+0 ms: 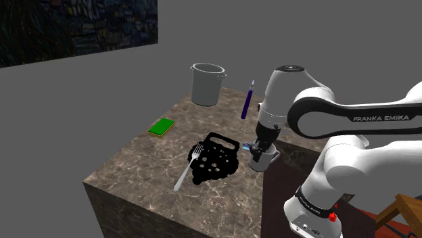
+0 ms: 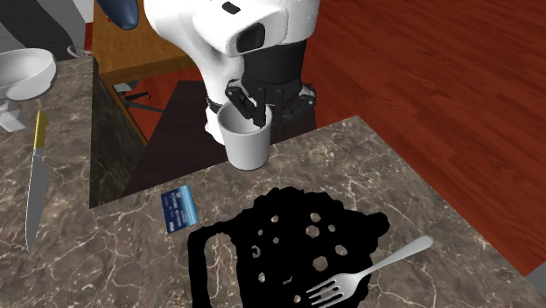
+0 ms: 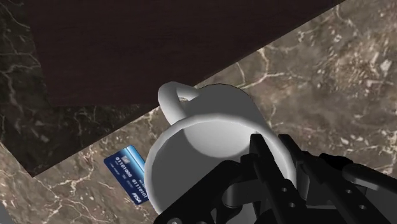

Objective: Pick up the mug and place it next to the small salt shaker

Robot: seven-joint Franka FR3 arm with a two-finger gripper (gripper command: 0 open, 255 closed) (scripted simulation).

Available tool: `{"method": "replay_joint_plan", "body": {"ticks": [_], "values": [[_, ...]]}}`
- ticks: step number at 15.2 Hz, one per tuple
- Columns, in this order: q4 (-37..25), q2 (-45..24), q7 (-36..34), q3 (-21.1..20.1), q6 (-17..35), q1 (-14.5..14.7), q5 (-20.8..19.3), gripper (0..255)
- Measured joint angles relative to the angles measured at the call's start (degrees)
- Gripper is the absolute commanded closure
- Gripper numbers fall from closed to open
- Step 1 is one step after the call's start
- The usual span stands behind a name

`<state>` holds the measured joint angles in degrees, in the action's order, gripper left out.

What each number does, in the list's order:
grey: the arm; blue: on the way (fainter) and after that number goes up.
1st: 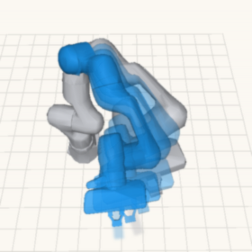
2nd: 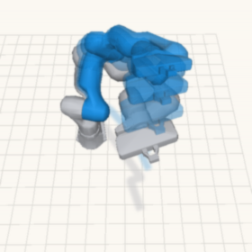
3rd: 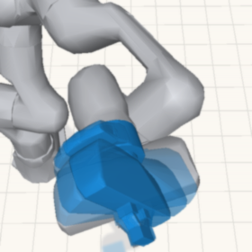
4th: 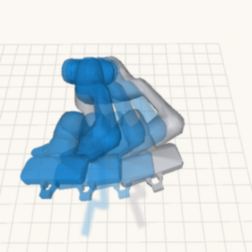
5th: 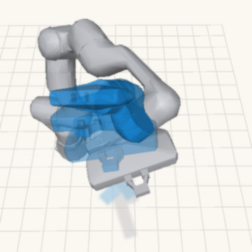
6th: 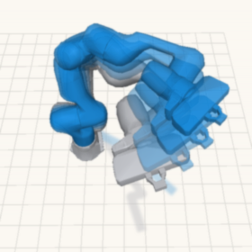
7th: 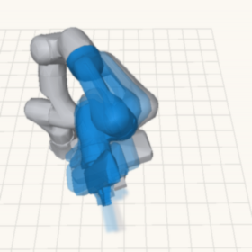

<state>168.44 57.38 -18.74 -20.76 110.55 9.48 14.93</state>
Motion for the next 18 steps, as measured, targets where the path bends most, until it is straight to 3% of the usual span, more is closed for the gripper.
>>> {"method": "replay_joint_plan", "body": {"ticks": [18], "values": [[-12.89,1.94,0.52,4.04,-14.64,-2.07,-4.07,255]]}}
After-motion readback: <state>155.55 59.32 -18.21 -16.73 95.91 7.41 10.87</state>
